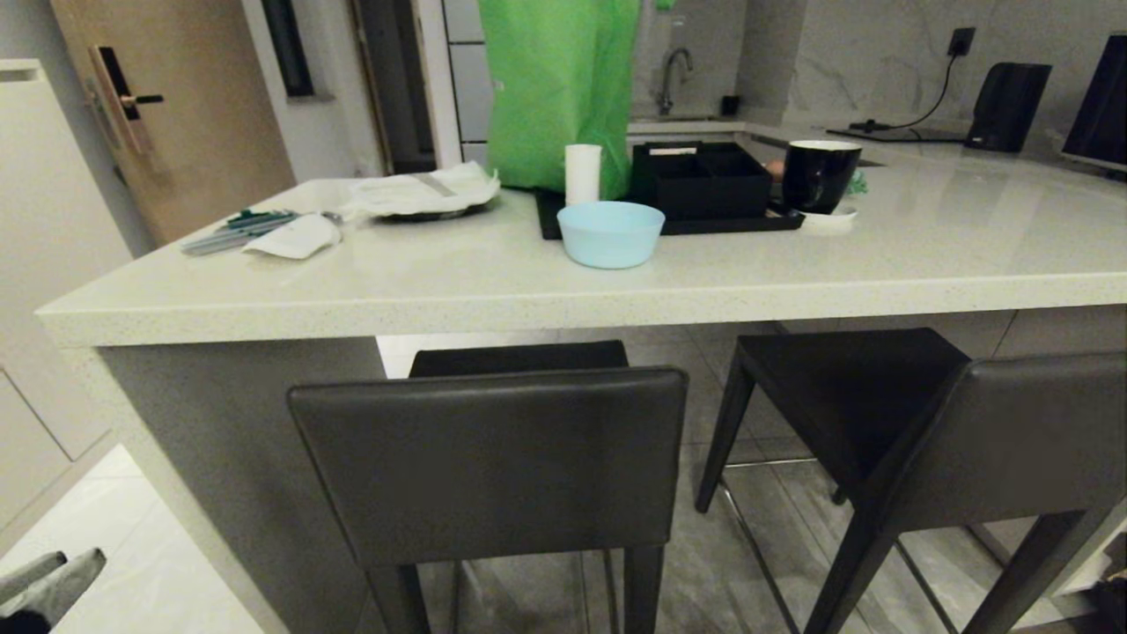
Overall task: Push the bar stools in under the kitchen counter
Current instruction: Pull the gray chair out from under the dining table
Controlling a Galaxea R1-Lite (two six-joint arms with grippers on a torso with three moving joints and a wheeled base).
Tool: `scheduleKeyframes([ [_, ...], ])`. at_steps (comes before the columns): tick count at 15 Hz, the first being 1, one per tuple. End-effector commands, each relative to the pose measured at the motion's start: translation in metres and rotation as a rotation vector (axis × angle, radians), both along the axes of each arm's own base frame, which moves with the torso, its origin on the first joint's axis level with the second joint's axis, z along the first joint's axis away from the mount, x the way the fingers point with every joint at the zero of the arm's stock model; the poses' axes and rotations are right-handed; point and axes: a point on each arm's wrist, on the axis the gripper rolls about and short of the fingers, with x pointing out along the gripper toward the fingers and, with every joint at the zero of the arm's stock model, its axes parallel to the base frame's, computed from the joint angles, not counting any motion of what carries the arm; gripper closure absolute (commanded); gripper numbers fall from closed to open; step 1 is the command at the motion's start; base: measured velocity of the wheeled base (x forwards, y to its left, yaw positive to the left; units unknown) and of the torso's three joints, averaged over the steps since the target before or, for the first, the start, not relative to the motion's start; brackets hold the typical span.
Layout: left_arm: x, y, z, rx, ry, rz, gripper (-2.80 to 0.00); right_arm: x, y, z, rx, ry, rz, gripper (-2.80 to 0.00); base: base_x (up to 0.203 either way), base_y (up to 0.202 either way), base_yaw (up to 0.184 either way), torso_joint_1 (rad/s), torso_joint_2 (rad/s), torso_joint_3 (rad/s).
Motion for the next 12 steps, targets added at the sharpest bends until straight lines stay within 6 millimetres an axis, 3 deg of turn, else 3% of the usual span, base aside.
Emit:
scheduleKeyframes([
  [1,0.032,-0.005,-0.009,0.042,0.137,-0.038,-2.8,0.023,0.001,-0.004,-0.031,0.092,0.055,-2.8,0.0,0.0,0.0,0.0,0.0,0.0],
  [5,0.035,-0.009,-0.021,0.002,0.202,-0.191,-2.8,0.019,0.008,-0.001,0.069,0.077,0.313,-2.8,0.0,0.0,0.0,0.0,0.0,0.0],
  [8,0.035,-0.014,-0.021,-0.069,0.191,-0.42,-2.8,0.027,0.013,-0.003,0.128,0.128,0.512,-2.8,0.0,0.0,0.0,0.0,0.0,0.0],
  [12,0.071,-0.006,-0.028,-0.104,0.167,-0.567,-2.8,0.061,0.016,-0.004,0.105,0.146,0.612,-2.8,0.0,0.0,0.0,0.0,0.0,0.0],
])
